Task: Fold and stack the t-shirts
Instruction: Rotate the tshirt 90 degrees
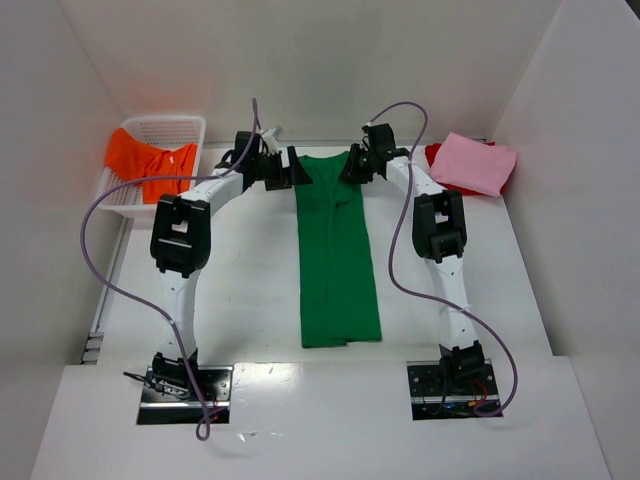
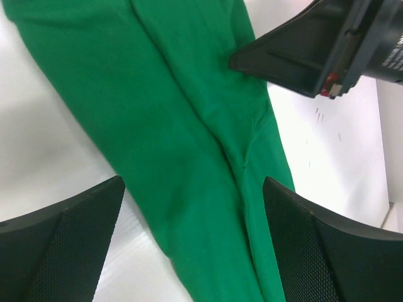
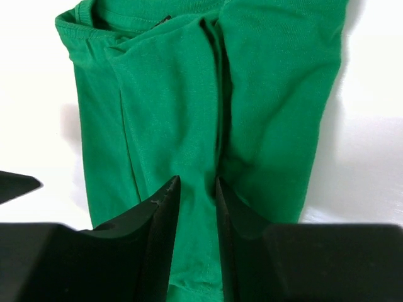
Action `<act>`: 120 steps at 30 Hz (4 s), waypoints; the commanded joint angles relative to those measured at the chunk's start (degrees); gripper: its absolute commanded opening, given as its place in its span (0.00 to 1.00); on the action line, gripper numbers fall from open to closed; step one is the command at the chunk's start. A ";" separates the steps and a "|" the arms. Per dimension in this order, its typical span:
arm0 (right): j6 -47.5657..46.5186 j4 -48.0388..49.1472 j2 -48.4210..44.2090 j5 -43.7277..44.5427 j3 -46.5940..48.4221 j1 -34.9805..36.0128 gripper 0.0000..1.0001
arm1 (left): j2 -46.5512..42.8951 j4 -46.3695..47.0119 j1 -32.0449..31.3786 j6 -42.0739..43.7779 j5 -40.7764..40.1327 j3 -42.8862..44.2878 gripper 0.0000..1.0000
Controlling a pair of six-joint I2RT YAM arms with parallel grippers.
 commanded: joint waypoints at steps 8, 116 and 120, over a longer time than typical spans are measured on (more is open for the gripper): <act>-0.46 -0.18 2.05 -2.12 3.24 1.05 0.16 | 1.96 3.86 -0.14 -2.04 3.52 2.33 0.83; 2.37 -2.46 1.32 -4.64 7.70 7.90 0.05 | 13.36 -3.05 -0.76 -14.43 -1.57 19.64 0.88; 2.80 -2.46 1.76 -4.64 7.70 8.44 0.08 | 13.36 -2.55 -0.76 -14.43 -1.58 19.64 0.81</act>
